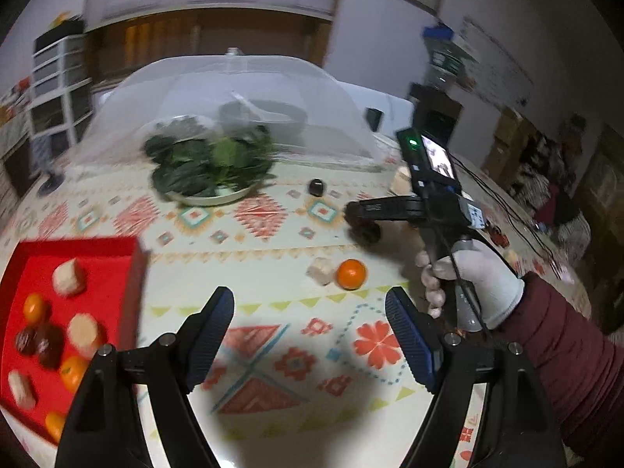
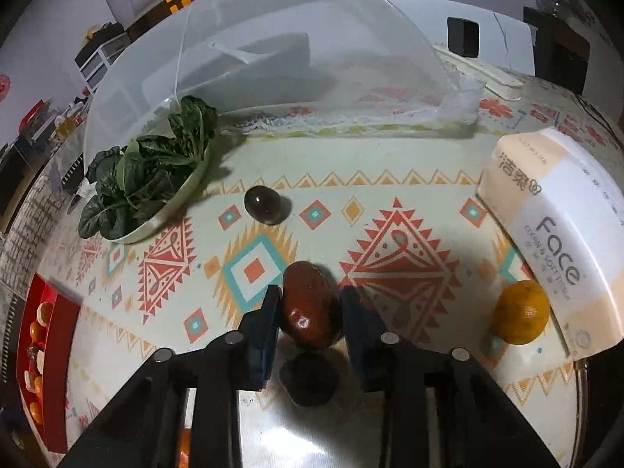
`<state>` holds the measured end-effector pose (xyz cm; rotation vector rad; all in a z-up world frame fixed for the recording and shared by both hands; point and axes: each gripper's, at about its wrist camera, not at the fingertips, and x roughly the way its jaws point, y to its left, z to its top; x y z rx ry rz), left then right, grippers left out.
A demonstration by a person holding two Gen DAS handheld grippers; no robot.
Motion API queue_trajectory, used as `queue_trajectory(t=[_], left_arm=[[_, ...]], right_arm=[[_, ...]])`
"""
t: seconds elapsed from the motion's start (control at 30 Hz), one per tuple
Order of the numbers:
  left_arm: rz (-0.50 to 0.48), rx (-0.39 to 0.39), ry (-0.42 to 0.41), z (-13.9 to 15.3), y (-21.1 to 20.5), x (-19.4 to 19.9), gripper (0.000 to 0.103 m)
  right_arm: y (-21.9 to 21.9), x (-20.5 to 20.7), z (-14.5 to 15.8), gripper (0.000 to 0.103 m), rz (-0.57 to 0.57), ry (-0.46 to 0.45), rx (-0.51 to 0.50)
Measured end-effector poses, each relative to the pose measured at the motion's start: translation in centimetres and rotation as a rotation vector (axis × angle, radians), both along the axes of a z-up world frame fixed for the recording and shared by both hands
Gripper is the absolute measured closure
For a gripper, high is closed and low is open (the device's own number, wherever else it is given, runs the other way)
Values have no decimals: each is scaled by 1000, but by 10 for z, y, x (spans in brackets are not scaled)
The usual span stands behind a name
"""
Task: Organize fruits
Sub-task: 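Grasp a red date with the right tool, then grasp a mandarin orange with the left tool while the right tool holds the date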
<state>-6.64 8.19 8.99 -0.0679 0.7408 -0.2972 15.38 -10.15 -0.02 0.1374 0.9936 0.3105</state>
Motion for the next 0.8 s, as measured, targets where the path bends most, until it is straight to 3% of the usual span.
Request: queue_trajectory(t=[0.13,0.3,0.4,0.53,0.63,0.8], left_arm=[[-96,36,-3,-6,-26,18,24],[-252,73,23,-22,-68,42,24],[-308,112,64,-38,-88,64,41],[-325,192,105,-59,-102,92,54],[-326,278,92,-65,-106,97,54],[-323,349,93,-67,-105,95,53]], right_arm=[[-17,-8,8,71,-34,-7,61],[-54,-48,30,70,-52,-50,171],[-73,-76,31,70,-57,-49,229],[-84,-98,22,70,-57,-42,269],[-85,-102,15,70,-48,-37,279],[-83,-100,9,70,-25,-32,292]])
